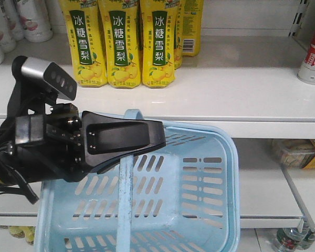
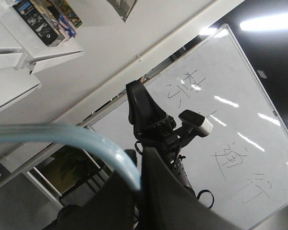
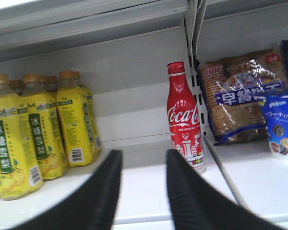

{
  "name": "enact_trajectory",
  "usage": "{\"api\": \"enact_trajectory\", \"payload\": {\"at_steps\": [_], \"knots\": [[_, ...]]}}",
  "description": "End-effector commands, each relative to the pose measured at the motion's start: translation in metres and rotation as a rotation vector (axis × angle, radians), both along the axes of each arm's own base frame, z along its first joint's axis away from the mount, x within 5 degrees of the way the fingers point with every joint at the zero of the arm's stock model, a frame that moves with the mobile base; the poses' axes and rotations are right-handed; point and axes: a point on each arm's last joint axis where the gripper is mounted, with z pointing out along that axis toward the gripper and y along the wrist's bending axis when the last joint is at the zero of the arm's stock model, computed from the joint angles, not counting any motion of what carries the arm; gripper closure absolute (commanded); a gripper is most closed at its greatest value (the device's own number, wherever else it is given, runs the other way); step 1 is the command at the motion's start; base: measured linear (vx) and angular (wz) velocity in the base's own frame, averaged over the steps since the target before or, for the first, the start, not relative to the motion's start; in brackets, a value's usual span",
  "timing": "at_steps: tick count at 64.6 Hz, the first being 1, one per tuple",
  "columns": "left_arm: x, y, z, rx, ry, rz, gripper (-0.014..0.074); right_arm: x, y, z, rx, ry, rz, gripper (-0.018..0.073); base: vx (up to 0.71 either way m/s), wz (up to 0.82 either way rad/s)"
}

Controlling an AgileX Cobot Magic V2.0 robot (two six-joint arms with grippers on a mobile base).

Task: Place coke in basket with both arms
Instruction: 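Reach the right gripper to the red Coca-Cola bottle and grasp it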

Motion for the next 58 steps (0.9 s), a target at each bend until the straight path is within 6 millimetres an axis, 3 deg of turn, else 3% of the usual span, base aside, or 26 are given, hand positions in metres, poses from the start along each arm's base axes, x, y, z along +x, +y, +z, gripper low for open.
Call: {"api": "enact_trajectory", "payload": {"at_steps": [1,7,13,35,48,58], "knots": [[-0.018,0.005,0.028,-0.183,-0.075,-0.140,0.0602,0.005,0.000,0.017,-0.057,-0.099,-0.018,0.0111,0.00,0.00],[-0.018,0.005,0.028,-0.183,-0.075,-0.140,0.0602,0.010,0.001,0.021,-0.056,-0.134,-0.013,-0.0027,0.00,0.00],[-0.018,0.005,0.028,-0.183,-0.075,-0.140,0.0602,0.017,0.002,0.026,-0.068,-0.175,-0.010,-0.0091,0.00,0.00],[-0.018,0.005,0.028,-0.183,-0.075,-0.140,0.0602,0.064,0.005,0.060,-0.217,-0.124,-0.034,-0.0053,0.00,0.00],[-0.018,0.005,0.028,-0.183,-0.075,-0.140,0.0602,0.108,0.006,0.080,-0.280,-0.067,-0.046,-0.0039,0.00,0.00],[-0.018,0.005,0.028,-0.183,-0.075,-0.140,0.0602,0.139,-0.006,0.088,-0.278,-0.021,-0.112,-0.0036,0.00,0.00]]}}
